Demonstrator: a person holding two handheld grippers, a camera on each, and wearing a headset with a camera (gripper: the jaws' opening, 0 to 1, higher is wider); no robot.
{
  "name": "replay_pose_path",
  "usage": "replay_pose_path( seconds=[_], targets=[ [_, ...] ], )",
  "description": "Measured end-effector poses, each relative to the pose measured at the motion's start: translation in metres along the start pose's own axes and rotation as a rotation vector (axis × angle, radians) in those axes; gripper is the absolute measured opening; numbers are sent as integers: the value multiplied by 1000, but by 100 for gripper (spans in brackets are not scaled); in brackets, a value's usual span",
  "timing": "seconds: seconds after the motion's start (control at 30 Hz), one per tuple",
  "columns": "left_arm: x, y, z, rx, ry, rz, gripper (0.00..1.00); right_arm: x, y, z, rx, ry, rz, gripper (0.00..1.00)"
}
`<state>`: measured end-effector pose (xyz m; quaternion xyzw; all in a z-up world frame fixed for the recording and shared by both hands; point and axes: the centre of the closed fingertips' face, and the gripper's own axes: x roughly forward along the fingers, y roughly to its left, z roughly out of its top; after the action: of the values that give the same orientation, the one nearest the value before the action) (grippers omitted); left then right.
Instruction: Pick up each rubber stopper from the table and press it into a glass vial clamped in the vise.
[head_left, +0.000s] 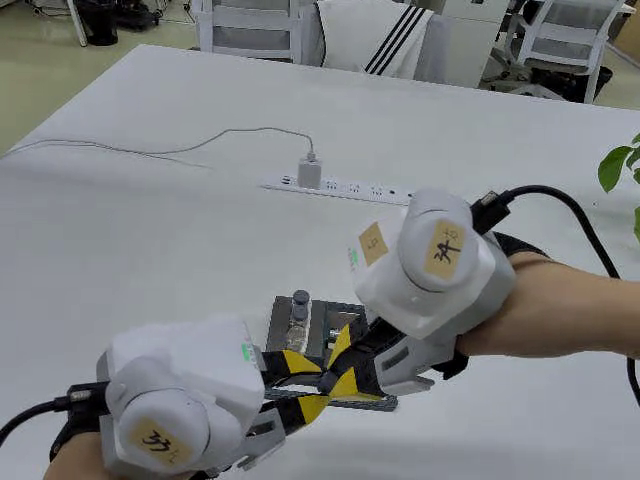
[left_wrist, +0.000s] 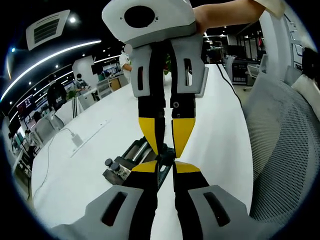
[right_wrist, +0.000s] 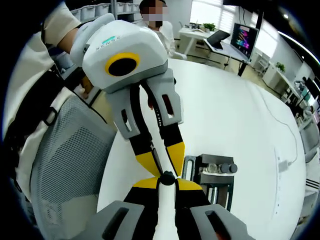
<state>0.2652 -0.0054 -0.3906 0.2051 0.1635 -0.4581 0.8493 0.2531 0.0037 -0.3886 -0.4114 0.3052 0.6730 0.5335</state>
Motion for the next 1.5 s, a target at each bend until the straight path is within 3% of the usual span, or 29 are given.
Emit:
replay_pose_path(
  seconds=[0.37,0.63,0.77,1.0,1.5],
  targets=[
    [1,-6,-1,-14,-3,-15,5,1,5,-2,-10,3,20,6],
    [-1,-9,-3,-117,-28,-31,4,3,8,-2,-46,-10,40,8],
    [-2,-7,-5,-180,-44,-29,4,-1,3,-1,-43,-27,21,12],
    [-4,-10,-8,-209,-41,-35,4,-5,5,0,-29,-70,37,11],
    [-4,-12,-7,-238,-47,-46,4,3,11,2,-82,-52,58,8]
  ],
)
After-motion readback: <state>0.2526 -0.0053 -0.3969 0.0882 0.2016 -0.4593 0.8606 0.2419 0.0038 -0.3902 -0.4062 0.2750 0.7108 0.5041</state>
